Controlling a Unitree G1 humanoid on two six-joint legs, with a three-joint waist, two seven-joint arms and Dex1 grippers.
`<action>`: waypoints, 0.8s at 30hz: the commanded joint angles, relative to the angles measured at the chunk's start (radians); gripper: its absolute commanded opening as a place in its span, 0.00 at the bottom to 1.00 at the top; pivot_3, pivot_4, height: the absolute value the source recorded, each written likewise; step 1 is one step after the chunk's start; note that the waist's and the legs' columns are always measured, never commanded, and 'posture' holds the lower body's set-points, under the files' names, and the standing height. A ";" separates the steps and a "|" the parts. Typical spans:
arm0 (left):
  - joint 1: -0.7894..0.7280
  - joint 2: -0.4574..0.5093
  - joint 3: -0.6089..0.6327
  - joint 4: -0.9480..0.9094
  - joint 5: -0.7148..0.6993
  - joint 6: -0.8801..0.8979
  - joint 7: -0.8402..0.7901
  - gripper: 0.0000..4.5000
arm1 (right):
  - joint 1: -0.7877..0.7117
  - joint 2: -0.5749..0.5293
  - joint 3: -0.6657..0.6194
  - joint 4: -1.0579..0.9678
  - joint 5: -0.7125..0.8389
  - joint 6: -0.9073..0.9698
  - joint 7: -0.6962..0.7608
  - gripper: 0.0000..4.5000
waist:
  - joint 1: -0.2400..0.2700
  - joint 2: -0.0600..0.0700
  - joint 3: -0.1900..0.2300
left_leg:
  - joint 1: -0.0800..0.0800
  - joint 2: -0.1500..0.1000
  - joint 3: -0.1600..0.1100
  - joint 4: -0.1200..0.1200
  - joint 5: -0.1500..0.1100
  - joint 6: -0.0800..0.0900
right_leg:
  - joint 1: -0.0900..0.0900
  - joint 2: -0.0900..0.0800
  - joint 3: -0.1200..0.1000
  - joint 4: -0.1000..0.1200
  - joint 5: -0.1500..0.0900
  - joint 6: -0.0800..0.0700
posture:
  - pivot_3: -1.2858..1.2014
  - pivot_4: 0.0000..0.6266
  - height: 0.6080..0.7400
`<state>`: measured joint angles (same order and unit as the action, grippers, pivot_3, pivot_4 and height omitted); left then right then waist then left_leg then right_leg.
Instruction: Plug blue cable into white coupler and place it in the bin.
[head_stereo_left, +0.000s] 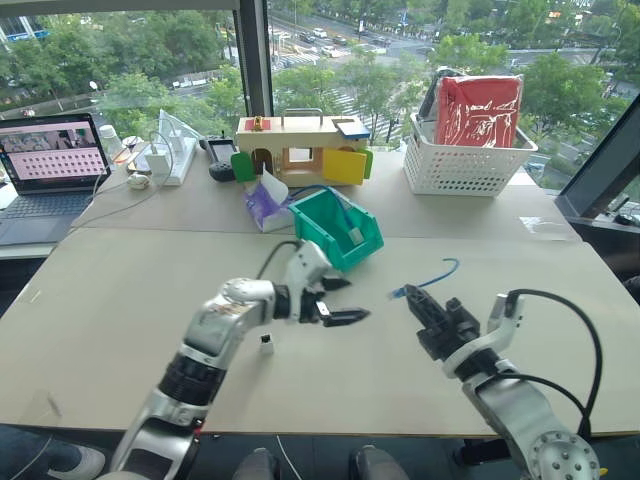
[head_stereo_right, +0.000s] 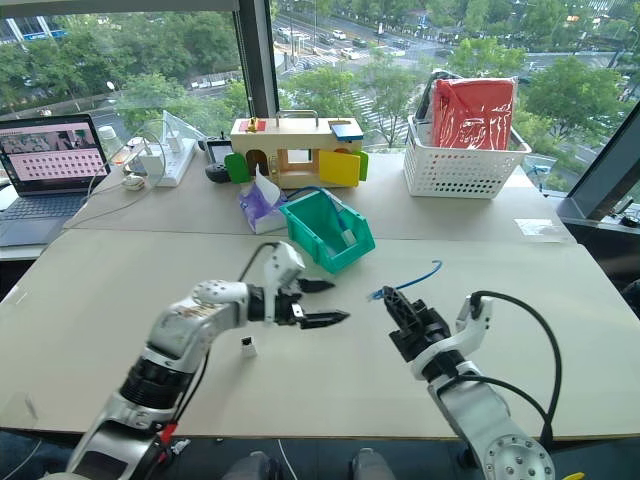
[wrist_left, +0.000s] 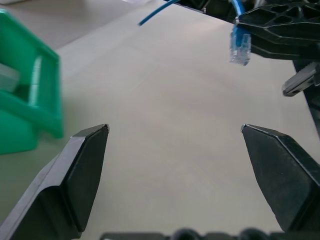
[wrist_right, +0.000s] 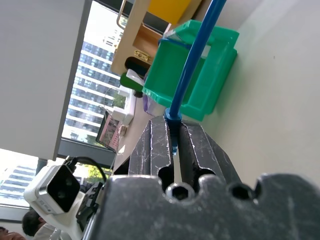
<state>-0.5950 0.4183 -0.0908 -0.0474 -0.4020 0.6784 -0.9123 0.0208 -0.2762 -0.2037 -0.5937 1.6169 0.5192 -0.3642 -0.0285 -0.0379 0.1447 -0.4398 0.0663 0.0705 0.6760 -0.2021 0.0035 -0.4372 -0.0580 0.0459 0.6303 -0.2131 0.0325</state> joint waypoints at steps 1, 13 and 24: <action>-0.016 0.042 0.126 -0.010 -0.075 -0.010 -0.006 0.98 | -0.055 -0.036 -0.022 0.026 0.022 -0.002 0.033 0.00 | 0.002 0.000 0.000 | 0.000 0.000 0.000 0.000 0.000 0.000 | 0.000 0.000 0.000 0.000 0.000 0.000 | 0.52 0.24 0.94; 0.404 0.204 0.397 -0.217 -0.198 -0.139 -0.088 0.98 | -0.171 -0.152 -0.006 0.140 0.027 0.101 0.119 0.00 | 0.008 0.001 0.001 | 0.000 0.001 0.002 -0.003 0.000 0.000 | -0.001 -0.001 0.000 -0.001 0.001 -0.003 | 0.52 0.24 0.94; 0.865 -0.078 0.307 -0.616 -0.117 -0.198 0.276 0.98 | -0.197 -0.165 0.000 0.171 0.030 0.149 0.129 0.00 | 0.018 0.001 0.001 | 0.000 0.001 0.004 -0.002 0.000 0.000 | 0.000 -0.002 0.000 -0.001 0.000 -0.004 | 0.52 0.24 0.94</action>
<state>0.2739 0.3498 0.2345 -0.5948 -0.5420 0.5118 -0.6857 -0.1673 -0.4338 -0.1920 -0.3968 1.6324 0.6618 -0.2405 -0.0102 -0.0371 0.1453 -0.4391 0.0671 0.0743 0.6736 -0.2018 0.0039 -0.4371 -0.0599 0.0457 0.6295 -0.2141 0.0268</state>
